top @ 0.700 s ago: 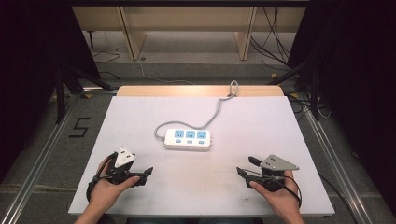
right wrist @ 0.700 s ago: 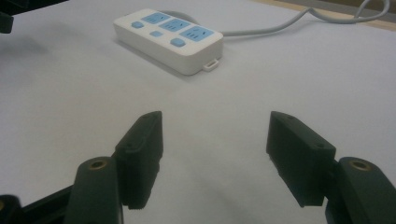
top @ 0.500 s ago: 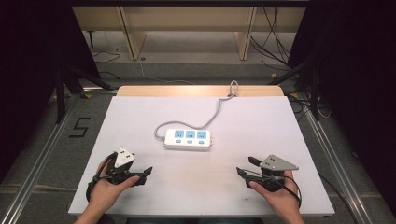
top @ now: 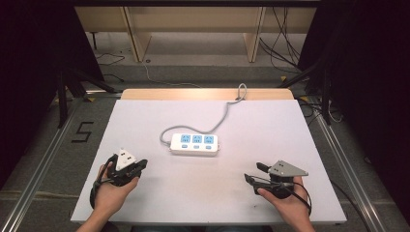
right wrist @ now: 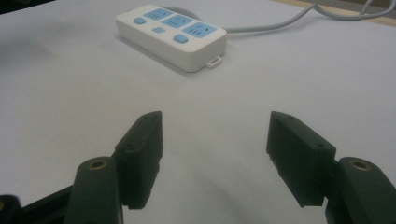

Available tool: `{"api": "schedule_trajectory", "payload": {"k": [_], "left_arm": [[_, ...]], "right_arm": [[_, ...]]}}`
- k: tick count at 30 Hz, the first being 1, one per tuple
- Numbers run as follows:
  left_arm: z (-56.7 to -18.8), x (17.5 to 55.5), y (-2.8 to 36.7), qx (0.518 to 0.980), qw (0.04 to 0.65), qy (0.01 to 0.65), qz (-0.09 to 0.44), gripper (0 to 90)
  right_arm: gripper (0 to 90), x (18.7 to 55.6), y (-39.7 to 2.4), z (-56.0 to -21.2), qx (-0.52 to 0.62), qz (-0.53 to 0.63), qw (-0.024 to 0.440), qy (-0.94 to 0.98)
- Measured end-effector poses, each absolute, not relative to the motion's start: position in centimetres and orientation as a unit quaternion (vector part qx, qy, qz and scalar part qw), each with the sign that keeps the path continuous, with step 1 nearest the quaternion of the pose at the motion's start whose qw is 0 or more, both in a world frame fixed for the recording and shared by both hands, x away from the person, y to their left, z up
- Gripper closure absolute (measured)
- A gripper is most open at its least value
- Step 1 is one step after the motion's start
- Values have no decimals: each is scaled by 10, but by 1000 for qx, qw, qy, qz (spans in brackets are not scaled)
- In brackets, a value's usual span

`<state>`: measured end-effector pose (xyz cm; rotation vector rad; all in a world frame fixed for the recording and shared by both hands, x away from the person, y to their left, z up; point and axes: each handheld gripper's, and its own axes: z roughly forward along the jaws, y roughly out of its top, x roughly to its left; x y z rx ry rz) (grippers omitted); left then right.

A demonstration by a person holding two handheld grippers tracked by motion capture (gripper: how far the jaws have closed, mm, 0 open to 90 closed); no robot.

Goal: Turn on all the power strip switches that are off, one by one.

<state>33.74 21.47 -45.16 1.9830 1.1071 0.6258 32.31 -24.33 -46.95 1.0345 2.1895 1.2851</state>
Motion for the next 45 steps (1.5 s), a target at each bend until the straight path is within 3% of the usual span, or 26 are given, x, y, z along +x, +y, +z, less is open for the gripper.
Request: {"api": "schedule_trajectory", "payload": {"k": [45], "left_arm": [[-428,390,165,794,374,430,211,896]], "right_arm": [[362,325,-244,-472,373,455,192,785]]}}
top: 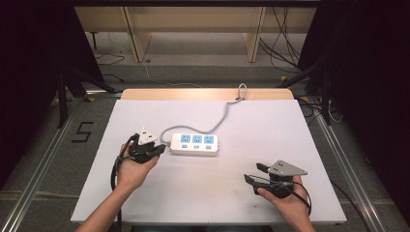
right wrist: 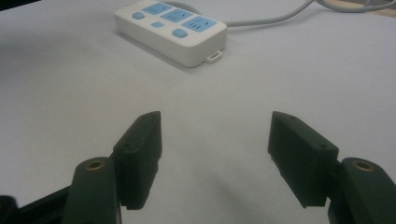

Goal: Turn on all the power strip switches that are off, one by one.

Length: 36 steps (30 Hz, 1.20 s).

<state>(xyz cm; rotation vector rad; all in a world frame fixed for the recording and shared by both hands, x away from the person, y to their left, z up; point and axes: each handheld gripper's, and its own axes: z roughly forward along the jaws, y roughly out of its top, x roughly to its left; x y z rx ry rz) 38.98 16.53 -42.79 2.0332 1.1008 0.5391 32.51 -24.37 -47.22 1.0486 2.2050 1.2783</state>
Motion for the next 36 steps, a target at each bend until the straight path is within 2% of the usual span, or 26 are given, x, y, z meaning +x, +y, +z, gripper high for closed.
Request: {"api": "schedule_trajectory", "payload": {"k": [36], "left_arm": [[-423,421,124,816,349,417,196,896]], "right_arm": [[361,324,-244,-472,376,456,189,784]]}}
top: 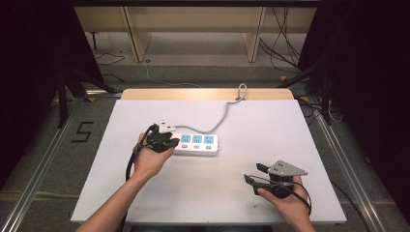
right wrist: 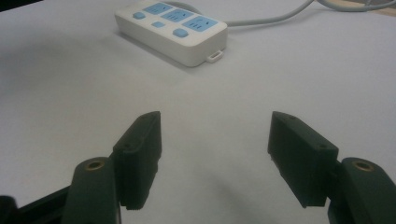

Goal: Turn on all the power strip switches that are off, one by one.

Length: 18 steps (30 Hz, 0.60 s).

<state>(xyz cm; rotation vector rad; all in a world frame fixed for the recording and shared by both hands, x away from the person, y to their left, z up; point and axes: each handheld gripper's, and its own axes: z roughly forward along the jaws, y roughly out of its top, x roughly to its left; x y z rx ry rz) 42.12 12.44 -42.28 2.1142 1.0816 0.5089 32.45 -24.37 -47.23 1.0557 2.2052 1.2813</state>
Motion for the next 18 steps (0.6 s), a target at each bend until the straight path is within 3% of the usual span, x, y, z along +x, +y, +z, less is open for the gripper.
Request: {"api": "schedule_trajectory", "payload": {"k": [18], "left_arm": [[-424,430,119,823,332,423,183,896]], "right_arm": [[360,325,-244,-473,374,456,189,785]]}}
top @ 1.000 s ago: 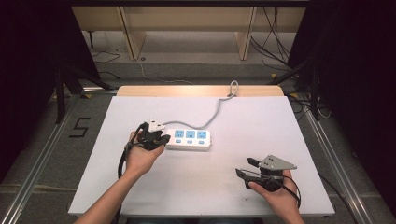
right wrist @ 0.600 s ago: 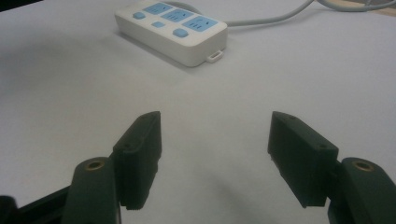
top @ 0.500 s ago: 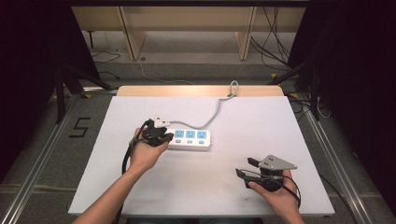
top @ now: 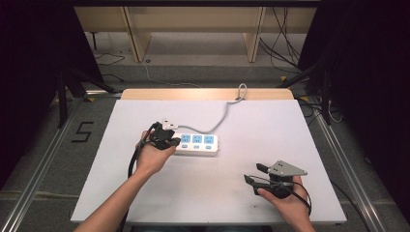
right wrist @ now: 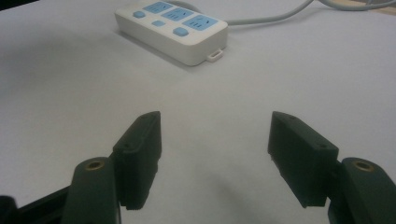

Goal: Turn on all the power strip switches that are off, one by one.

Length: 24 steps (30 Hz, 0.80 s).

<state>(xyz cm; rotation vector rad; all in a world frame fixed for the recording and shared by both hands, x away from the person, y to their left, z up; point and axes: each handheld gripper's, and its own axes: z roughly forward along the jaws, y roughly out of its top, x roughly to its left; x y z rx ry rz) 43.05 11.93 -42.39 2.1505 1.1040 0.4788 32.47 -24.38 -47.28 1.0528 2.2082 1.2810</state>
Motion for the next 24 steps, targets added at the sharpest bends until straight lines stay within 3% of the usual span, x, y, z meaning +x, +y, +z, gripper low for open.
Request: {"api": "schedule_trajectory", "payload": {"k": [24], "left_arm": [[-425,447,106,843,291,422,162,896]], "right_arm": [[361,325,-244,-474,374,454,186,787]]}}
